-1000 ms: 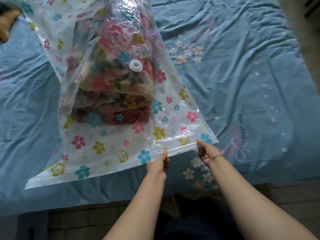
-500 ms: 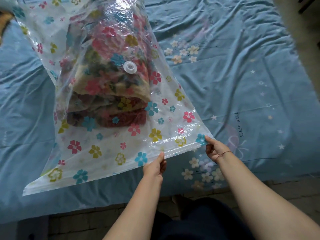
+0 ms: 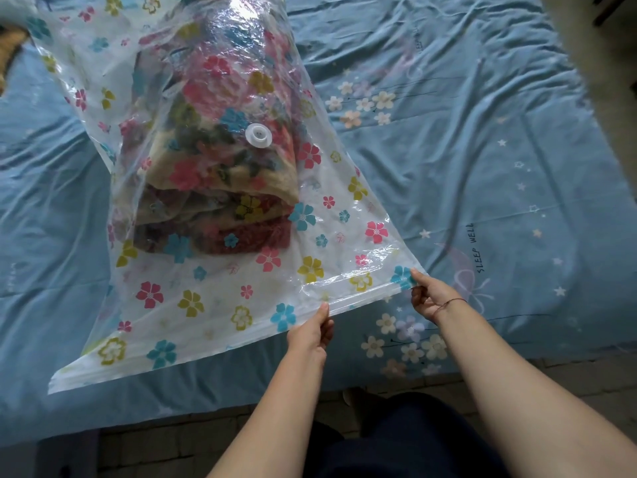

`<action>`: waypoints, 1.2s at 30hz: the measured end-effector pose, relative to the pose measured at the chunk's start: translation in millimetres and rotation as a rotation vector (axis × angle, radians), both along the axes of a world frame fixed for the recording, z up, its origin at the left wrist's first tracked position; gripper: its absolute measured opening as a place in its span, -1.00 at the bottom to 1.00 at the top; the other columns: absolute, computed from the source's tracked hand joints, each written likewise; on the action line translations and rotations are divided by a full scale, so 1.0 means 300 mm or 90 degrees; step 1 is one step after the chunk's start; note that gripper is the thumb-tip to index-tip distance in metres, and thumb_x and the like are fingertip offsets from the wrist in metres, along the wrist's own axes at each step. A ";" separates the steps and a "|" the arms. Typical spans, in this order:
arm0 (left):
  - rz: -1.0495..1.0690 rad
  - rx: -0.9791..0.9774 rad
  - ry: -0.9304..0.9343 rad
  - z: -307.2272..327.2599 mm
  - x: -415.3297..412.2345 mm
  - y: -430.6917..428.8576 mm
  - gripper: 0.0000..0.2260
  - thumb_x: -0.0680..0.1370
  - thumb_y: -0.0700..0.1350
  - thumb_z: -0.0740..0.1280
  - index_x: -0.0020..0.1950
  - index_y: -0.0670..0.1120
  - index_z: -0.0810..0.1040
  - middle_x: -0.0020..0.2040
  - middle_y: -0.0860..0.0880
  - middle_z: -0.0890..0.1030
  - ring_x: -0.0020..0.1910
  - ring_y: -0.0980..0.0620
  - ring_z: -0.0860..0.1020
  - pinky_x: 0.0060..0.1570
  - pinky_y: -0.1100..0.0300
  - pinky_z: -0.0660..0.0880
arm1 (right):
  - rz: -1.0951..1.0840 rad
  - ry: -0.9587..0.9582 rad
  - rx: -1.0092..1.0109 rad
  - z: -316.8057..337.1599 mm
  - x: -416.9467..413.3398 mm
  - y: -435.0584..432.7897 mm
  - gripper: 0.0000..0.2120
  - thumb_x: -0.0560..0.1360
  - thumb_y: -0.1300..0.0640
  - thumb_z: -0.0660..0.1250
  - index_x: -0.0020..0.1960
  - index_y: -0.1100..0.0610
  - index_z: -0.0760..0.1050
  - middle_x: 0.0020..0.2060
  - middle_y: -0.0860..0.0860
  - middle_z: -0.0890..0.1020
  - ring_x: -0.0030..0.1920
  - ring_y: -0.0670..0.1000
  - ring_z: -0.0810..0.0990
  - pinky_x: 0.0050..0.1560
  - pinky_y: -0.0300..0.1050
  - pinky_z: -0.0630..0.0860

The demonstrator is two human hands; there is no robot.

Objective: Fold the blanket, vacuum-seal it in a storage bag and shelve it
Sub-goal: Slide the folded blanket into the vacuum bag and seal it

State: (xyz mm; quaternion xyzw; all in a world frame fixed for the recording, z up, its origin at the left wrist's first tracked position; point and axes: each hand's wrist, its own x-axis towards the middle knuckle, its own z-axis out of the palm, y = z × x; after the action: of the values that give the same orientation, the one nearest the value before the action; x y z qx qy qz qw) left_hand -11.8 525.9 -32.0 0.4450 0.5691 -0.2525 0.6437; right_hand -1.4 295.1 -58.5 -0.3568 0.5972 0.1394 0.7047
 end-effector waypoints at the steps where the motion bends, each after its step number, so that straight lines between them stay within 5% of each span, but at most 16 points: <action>1: 0.002 -0.009 0.006 0.000 0.000 -0.002 -0.87 0.44 -0.23 0.48 -0.16 -0.19 0.55 -0.33 -0.06 0.59 -0.51 0.14 0.55 -0.51 0.32 0.51 | 0.035 -0.001 -0.041 -0.003 0.002 -0.003 -0.85 0.51 0.20 0.41 -0.20 0.17 0.48 -0.47 -0.04 0.50 -0.66 -0.20 0.34 -0.62 -0.43 0.33; 5: 0.026 -0.104 0.037 0.014 0.003 -0.010 -0.85 0.50 -0.18 0.43 -0.19 -0.20 0.52 -0.41 -0.09 0.60 -0.32 0.04 0.56 -0.31 0.24 0.53 | 0.079 -0.031 -0.180 0.016 0.016 -0.033 -0.82 0.48 0.22 0.43 -0.23 0.14 0.46 -0.67 -0.12 0.45 -0.69 -0.21 0.33 -0.67 -0.39 0.26; 8: 0.131 -0.119 0.023 0.019 0.024 0.059 -0.82 0.50 -0.11 0.42 -0.11 -0.20 0.50 -0.21 -0.17 0.60 -0.22 -0.06 0.57 -0.31 0.12 0.59 | 0.055 -0.028 -0.164 0.040 0.040 -0.079 -0.85 0.50 0.24 0.41 -0.20 0.18 0.47 -0.42 0.02 0.59 -0.51 -0.13 0.53 -0.58 -0.36 0.46; 11: 0.277 -0.077 -0.006 0.009 0.036 0.207 -0.76 0.50 0.01 0.42 -0.07 -0.16 0.52 -0.10 -0.19 0.60 -0.18 -0.14 0.58 -0.03 -0.09 0.57 | 0.047 -0.021 -0.078 0.066 0.066 -0.075 -0.89 0.56 0.23 0.33 -0.12 0.22 0.44 -0.22 0.11 0.55 -0.31 0.00 0.58 -0.51 -0.21 0.58; 13: 0.326 -0.016 -0.001 -0.005 0.017 0.317 -0.79 0.54 0.01 0.37 -0.11 -0.13 0.51 -0.14 -0.13 0.62 -0.25 -0.07 0.54 0.00 0.00 0.55 | 0.030 -0.013 -0.073 0.072 0.071 -0.056 -0.90 0.57 0.24 0.31 -0.10 0.22 0.43 -0.19 0.12 0.55 -0.27 0.04 0.60 -0.50 -0.14 0.58; 16: 0.300 0.066 0.021 -0.024 -0.023 0.434 -0.77 0.56 -0.07 0.37 0.13 -0.16 0.52 -0.26 -0.08 0.60 -0.30 0.00 0.50 -0.17 0.13 0.55 | 0.044 -0.012 -0.089 0.073 0.061 -0.025 -0.93 0.55 0.27 0.33 -0.07 0.25 0.45 -0.25 0.12 0.60 -0.51 -0.03 0.63 -0.56 -0.19 0.56; 18: 0.264 0.092 0.017 -0.049 -0.055 0.497 -0.76 0.56 -0.11 0.37 0.15 -0.22 0.51 -0.12 -0.12 0.58 -0.28 -0.01 0.51 -0.16 0.13 0.55 | 0.060 0.002 -0.091 0.076 0.026 0.003 -0.92 0.54 0.29 0.33 -0.12 0.25 0.45 -0.44 0.09 0.64 -0.59 -0.08 0.59 -0.58 -0.24 0.54; 22: 0.231 0.154 0.040 -0.082 -0.123 0.619 -0.52 0.50 -0.03 0.45 0.30 -0.27 0.46 0.20 -0.21 0.55 -0.01 -0.14 0.57 0.00 0.08 0.50 | 0.142 0.079 -0.094 0.025 -0.119 0.064 -0.88 0.49 0.26 0.41 -0.04 0.25 0.48 -0.34 0.12 0.56 -0.46 0.02 0.52 -0.60 -0.32 0.47; 26: 0.232 0.185 0.081 -0.078 -0.202 0.733 -0.43 0.46 0.02 0.47 0.32 -0.29 0.43 0.17 -0.25 0.56 0.09 -0.17 0.58 0.01 0.07 0.48 | 0.204 0.141 -0.082 -0.028 -0.275 0.156 -0.91 0.50 0.29 0.38 -0.11 0.21 0.46 -0.33 0.11 0.50 -0.38 0.02 0.39 -0.65 -0.34 0.42; 30: 0.214 0.159 0.086 -0.085 -0.269 0.781 -0.44 0.46 -0.03 0.48 0.34 -0.26 0.42 0.23 -0.17 0.53 0.21 -0.15 0.54 0.13 0.07 0.48 | 0.284 0.178 -0.073 -0.032 -0.336 0.186 -0.95 0.49 0.30 0.36 -0.09 0.27 0.50 -0.41 0.15 0.62 -0.45 0.10 0.60 -0.66 -0.27 0.45; 33: 0.222 0.218 0.063 -0.082 -0.271 0.781 -0.30 0.29 -0.05 0.59 0.34 -0.21 0.41 0.27 -0.19 0.53 0.20 -0.19 0.54 0.14 0.02 0.50 | 0.375 0.170 -0.217 -0.071 -0.288 0.173 -0.59 0.42 0.24 0.48 0.21 0.37 0.51 -0.04 0.28 0.64 -0.06 0.22 0.63 -0.11 0.08 0.65; 36: 0.186 0.395 0.095 -0.039 -0.224 0.793 -0.30 0.38 -0.02 0.55 0.40 -0.20 0.33 0.29 -0.17 0.48 0.27 -0.19 0.48 0.31 -0.03 0.42 | 0.460 0.183 -0.431 -0.005 -0.168 0.207 -0.34 0.34 0.06 0.57 0.34 0.27 0.43 0.25 0.30 0.52 0.21 0.26 0.50 0.33 0.16 0.40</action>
State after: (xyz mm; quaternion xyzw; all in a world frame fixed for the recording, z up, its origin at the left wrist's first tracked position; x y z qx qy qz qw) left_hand -79.0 763.8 -43.9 0.5134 0.7220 -0.0044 0.4638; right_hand -51.7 357.2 -60.0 -0.7257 0.5383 0.2209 0.3672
